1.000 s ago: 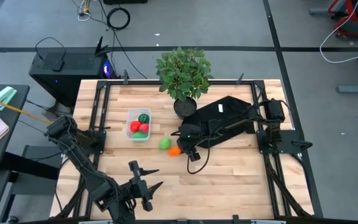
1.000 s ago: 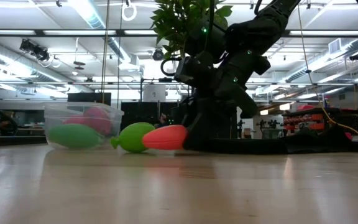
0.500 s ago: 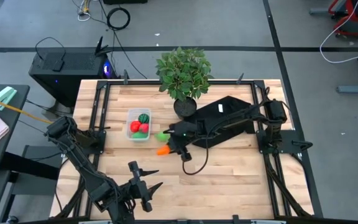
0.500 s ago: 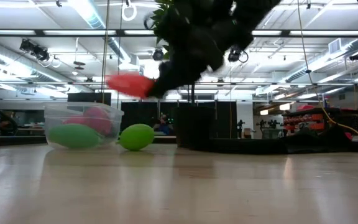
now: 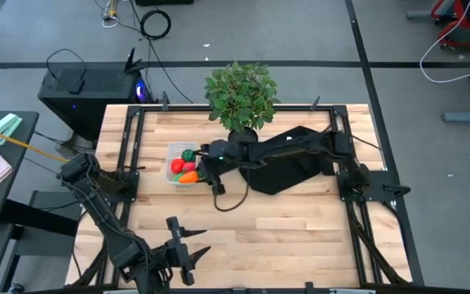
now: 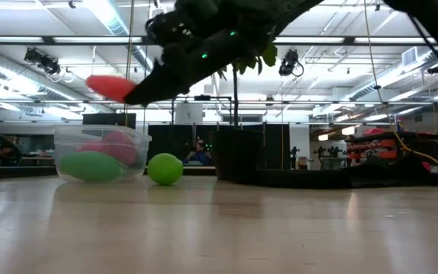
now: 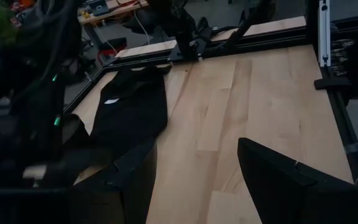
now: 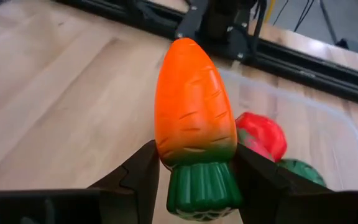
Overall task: Pick and placing Produce into tupperware
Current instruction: Put the carrot into the bin, then put the melon into the bin
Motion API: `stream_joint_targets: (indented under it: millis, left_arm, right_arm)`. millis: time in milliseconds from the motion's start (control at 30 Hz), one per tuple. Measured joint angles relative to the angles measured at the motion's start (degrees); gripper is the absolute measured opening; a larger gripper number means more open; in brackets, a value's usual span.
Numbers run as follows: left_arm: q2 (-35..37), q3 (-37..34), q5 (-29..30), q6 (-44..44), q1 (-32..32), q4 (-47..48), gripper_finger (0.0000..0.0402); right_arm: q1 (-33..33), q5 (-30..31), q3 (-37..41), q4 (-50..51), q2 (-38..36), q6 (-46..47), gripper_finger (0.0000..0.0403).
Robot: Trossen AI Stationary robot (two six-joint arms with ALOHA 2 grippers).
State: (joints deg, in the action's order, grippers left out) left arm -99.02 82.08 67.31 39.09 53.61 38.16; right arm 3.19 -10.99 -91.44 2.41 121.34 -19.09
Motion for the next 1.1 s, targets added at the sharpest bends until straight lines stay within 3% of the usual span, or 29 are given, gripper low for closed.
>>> stream_joint_targets:
  millis: [333,533,733,1100]
  left_arm:
    - [0.0,0.04,0.4,-2.34,0.79,-1.91,0.0231]
    - [0.02,0.04,0.72,-2.76,1.27,-1.99,0.0231]
    - [0.02,0.04,0.81,-2.93,1.27,-2.02,0.0231]
    - [0.02,0.04,0.81,-2.89,1.24,-1.97,0.0231]
  right_arm:
    - [0.78,0.15,-17.84,6.95,11.3,-2.35,0.0174]
    - [2.72,6.21,-25.74,12.18,16.41,-4.07,0.0174]
    - [3.48,14.2,-27.08,12.61,16.99,-4.71,0.0186]
    - [2.31,14.9,-27.05,15.1,15.83,-4.66,0.0241]
